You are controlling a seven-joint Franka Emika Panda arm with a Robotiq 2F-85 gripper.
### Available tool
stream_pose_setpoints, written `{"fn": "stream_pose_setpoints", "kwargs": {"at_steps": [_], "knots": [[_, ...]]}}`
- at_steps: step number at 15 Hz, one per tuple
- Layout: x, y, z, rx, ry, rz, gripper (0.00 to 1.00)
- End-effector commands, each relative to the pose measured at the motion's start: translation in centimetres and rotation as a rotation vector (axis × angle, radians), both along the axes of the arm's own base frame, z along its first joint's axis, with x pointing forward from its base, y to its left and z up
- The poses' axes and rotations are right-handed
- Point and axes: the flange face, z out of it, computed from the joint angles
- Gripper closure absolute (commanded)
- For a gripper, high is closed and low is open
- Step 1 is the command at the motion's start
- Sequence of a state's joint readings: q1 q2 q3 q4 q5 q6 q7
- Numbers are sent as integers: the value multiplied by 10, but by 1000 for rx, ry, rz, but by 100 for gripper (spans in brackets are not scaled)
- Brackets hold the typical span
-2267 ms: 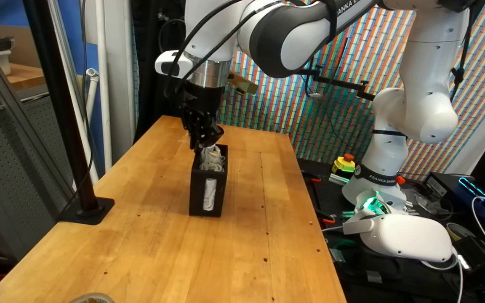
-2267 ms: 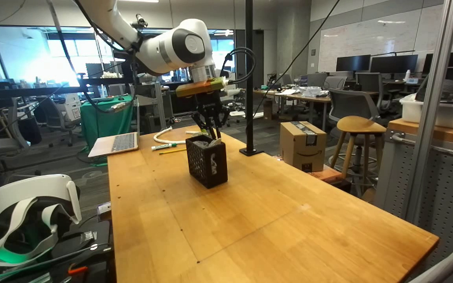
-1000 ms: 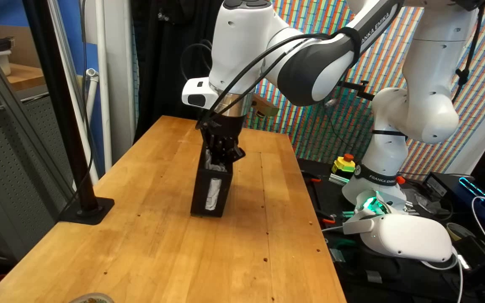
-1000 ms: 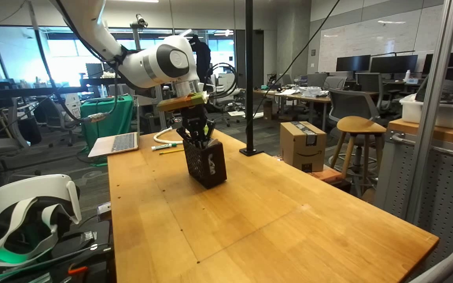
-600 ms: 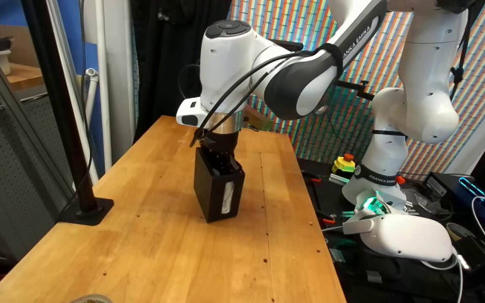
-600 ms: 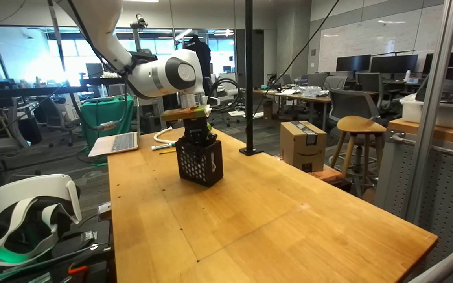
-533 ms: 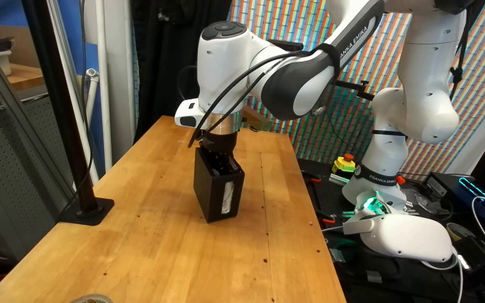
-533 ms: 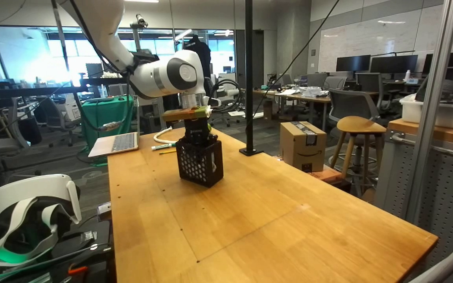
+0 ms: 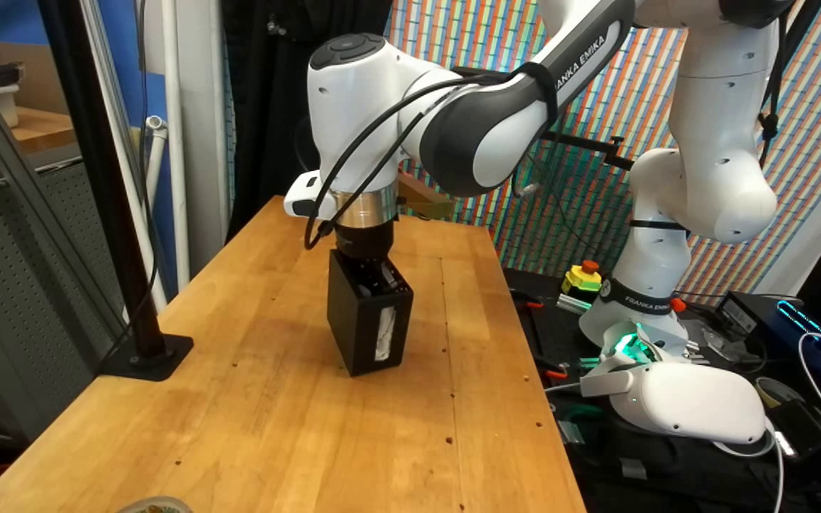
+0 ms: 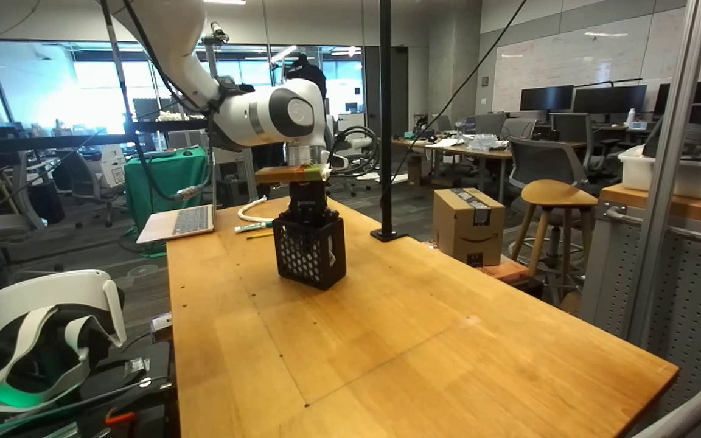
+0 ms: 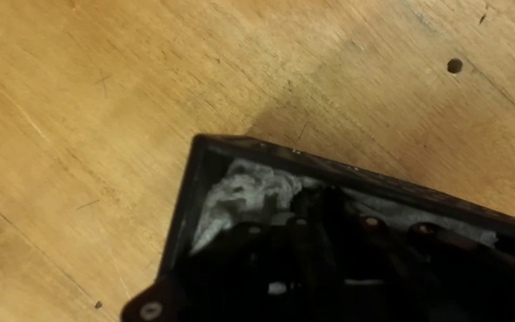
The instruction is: Put the towel in the box
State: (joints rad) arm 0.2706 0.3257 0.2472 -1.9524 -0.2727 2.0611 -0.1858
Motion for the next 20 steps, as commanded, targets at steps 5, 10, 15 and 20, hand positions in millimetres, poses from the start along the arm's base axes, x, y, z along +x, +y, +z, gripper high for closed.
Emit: {"fn": "stream_pose_setpoints", "kwargs": {"at_steps": [5,10,15,20], "knots": [[1,7,-38,-1,80,-43,81],[5,12,12,57,-27,-33,81],[-3,30,59,142,-152,0,47],[-11,51,109,189,-274,51,10]]}}
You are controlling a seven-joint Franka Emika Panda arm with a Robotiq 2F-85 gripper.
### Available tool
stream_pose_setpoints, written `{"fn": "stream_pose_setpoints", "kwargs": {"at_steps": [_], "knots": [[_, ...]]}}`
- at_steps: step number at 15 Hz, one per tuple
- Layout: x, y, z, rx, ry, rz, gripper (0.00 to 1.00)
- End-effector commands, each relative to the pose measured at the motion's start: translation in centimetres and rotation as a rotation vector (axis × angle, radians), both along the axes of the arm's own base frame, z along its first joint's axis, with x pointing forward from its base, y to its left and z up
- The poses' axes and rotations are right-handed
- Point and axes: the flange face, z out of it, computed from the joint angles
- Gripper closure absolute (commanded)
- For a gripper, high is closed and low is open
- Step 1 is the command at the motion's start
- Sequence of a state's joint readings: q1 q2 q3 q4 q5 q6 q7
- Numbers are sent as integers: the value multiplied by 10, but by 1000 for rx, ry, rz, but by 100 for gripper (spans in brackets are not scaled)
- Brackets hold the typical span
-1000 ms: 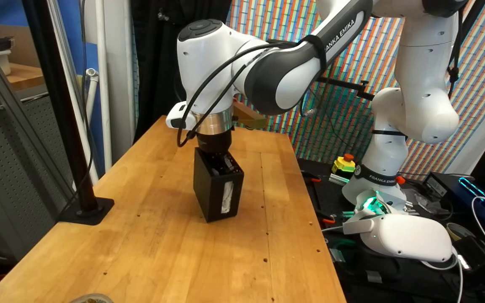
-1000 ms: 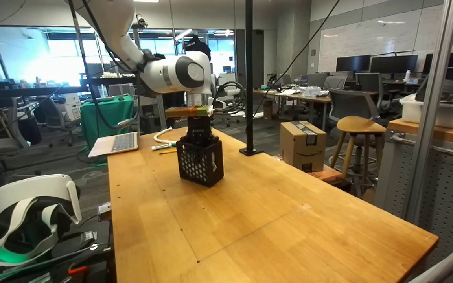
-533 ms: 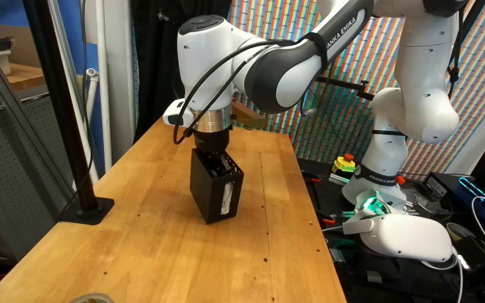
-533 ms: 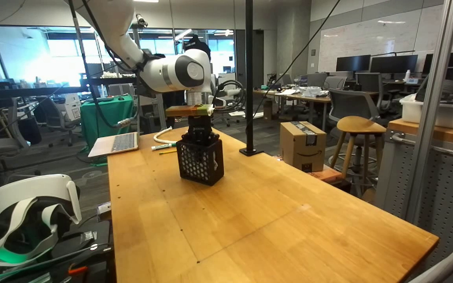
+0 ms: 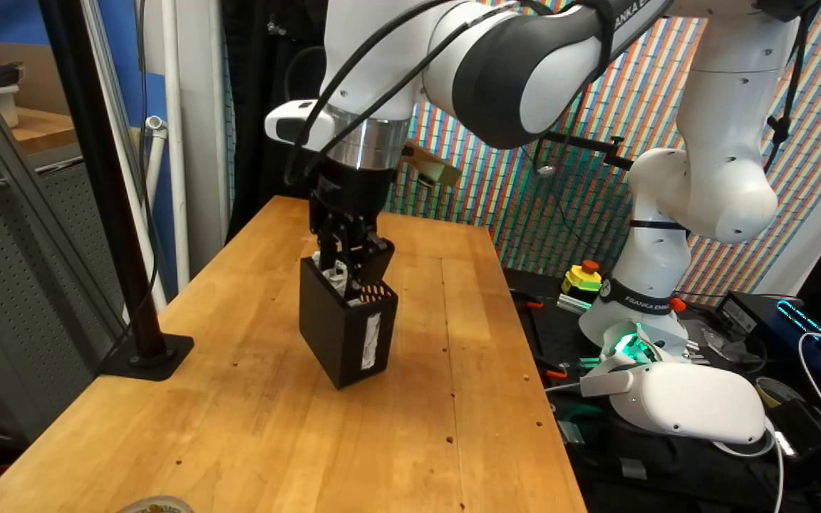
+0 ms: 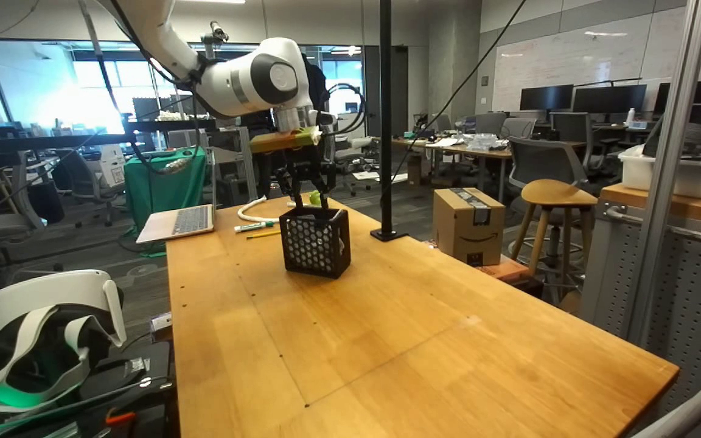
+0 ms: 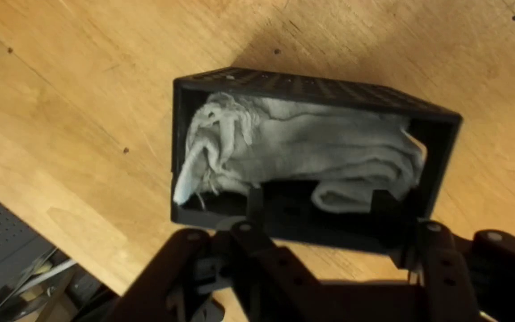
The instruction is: Put the towel in the box
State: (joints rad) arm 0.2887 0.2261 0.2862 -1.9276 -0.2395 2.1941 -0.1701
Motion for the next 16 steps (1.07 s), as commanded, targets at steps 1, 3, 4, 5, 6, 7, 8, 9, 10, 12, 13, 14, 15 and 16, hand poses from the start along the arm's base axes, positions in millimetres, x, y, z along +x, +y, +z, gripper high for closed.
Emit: {"fn": "stream_pose_setpoints", "kwargs": {"at_steps": [1,3,4,5,6,7,8,9,10,12,13,14,15,16], "knots": [[-11,12,34,32,-86,24,3],[-12,16,37,17,-107,42,0],[-11,17,37,9,-115,46,0],[-9,17,35,-1,-122,49,0],[-7,17,33,-12,-126,49,0],[-4,16,30,-25,-130,49,0],[-1,13,27,-40,-130,44,0],[3,10,23,-50,-129,38,0],[7,5,19,-57,-124,28,0],[14,-3,12,-64,-110,9,0],[17,-7,8,-67,-103,3,0],[19,-10,4,-71,-99,-3,0],[22,-14,1,-74,-93,-10,0],[25,-17,-2,-76,-89,-18,0]]}}
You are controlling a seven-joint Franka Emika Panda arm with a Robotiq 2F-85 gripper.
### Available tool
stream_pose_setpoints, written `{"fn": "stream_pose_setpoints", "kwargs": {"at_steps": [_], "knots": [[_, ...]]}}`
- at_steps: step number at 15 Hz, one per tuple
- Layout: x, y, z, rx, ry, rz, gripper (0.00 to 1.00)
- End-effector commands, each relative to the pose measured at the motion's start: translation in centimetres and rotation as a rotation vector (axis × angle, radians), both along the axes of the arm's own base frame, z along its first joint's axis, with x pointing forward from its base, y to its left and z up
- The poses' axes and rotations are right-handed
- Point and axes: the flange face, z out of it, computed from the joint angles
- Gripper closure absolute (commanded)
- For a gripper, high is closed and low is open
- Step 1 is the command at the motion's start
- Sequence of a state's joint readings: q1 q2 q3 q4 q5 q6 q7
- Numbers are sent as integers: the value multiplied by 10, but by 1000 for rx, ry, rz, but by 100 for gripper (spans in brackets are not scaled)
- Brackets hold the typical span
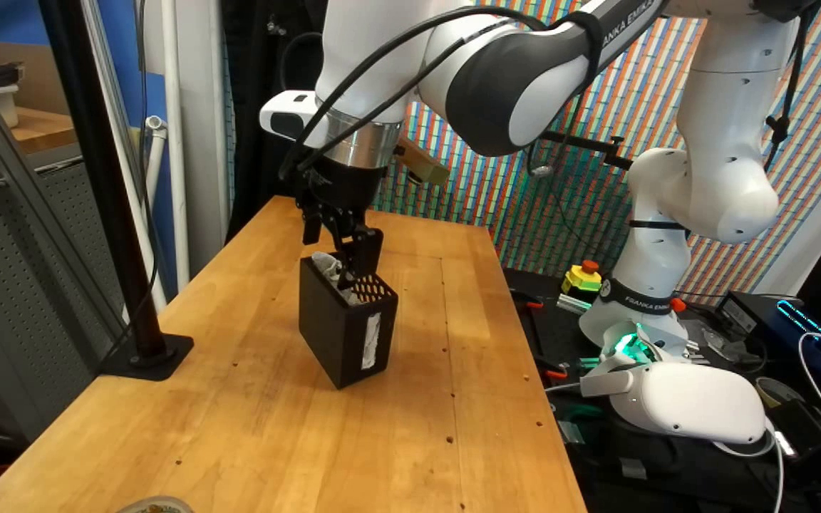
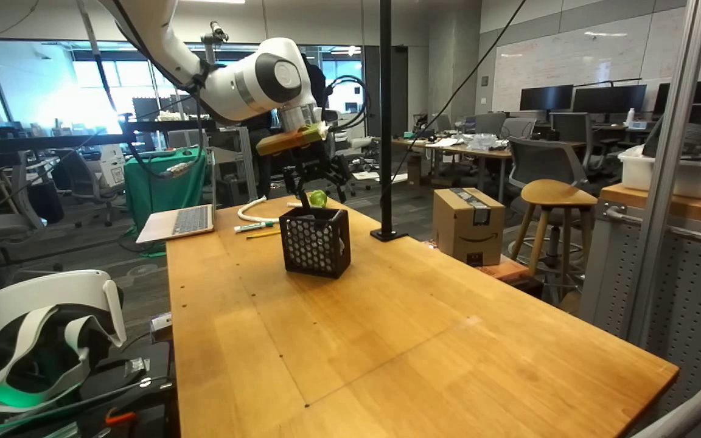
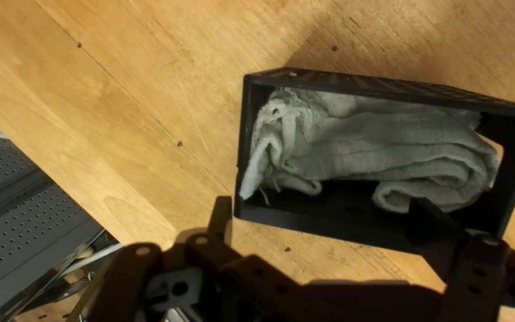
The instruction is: Put the towel in the box
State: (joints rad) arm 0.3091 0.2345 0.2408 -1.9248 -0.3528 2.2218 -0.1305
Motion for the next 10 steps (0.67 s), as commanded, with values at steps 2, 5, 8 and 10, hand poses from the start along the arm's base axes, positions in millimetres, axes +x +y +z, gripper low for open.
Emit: {"fn": "stream_pose_setpoints", "kwargs": {"at_steps": [2,5,8,10], "knots": [[17,-11,-4,-11,-6,-34,2],[19,-14,-7,-11,-4,-41,6],[18,-13,-6,-13,-7,-39,16],[18,-13,-6,-13,-7,-40,41]]}}
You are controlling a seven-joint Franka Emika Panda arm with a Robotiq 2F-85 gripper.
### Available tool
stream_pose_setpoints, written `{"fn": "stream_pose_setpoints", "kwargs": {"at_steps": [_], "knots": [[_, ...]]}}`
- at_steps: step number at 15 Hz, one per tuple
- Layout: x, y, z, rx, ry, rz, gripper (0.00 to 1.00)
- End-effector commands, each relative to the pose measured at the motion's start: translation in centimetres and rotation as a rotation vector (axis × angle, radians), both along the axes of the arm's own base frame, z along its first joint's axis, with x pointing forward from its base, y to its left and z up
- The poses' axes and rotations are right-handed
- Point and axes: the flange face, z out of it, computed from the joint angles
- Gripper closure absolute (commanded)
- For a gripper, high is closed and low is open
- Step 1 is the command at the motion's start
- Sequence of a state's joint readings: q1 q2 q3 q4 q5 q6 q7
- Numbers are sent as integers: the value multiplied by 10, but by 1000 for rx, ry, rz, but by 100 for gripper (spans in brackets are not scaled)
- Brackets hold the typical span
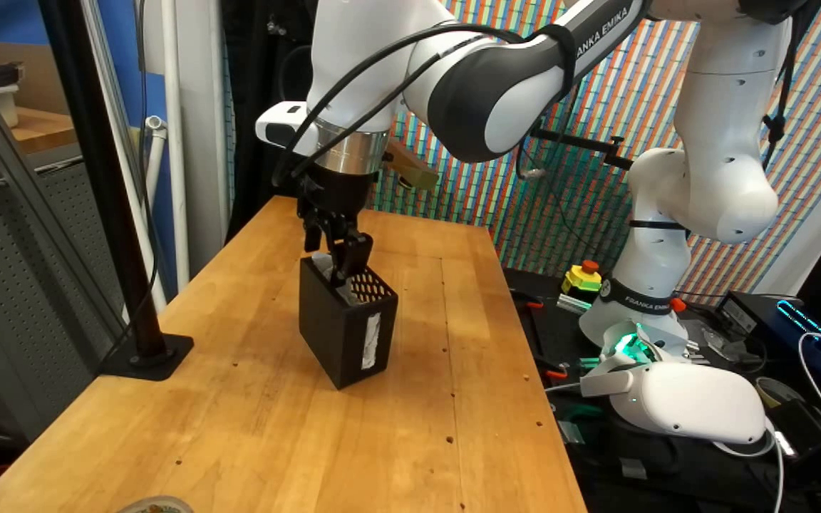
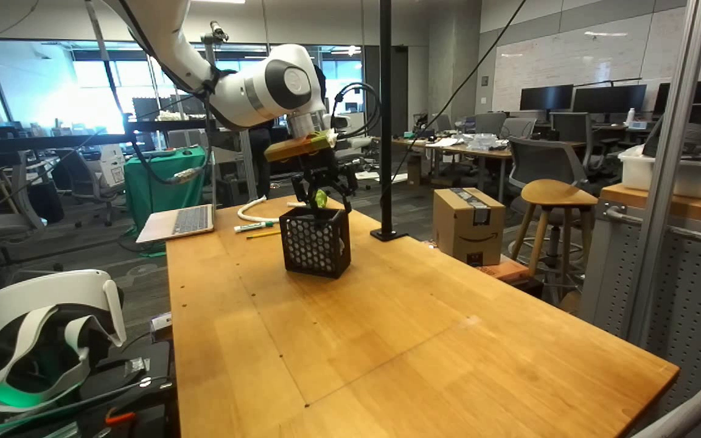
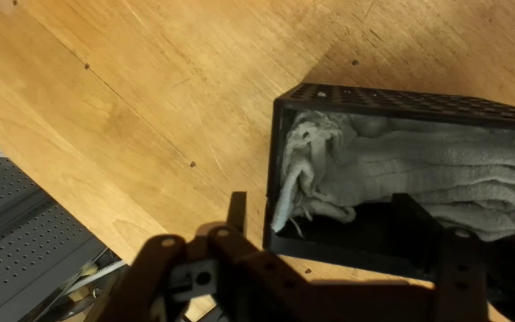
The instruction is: Put the towel in the box
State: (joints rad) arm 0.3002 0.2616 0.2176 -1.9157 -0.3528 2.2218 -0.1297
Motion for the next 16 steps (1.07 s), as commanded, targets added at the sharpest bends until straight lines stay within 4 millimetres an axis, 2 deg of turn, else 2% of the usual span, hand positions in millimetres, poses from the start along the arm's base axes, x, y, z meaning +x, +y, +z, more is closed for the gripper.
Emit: {"fn": "stream_pose_setpoints", "kwargs": {"at_steps": [1,4,5,9,12,16], "knots": [[5,3,6,-6,-24,-7,49],[5,3,6,-6,-24,-8,74],[5,4,6,-7,-24,-7,79],[4,5,6,-8,-25,-3,87],[3,6,6,-9,-25,0,80],[1,8,7,-10,-30,5,80]]}}
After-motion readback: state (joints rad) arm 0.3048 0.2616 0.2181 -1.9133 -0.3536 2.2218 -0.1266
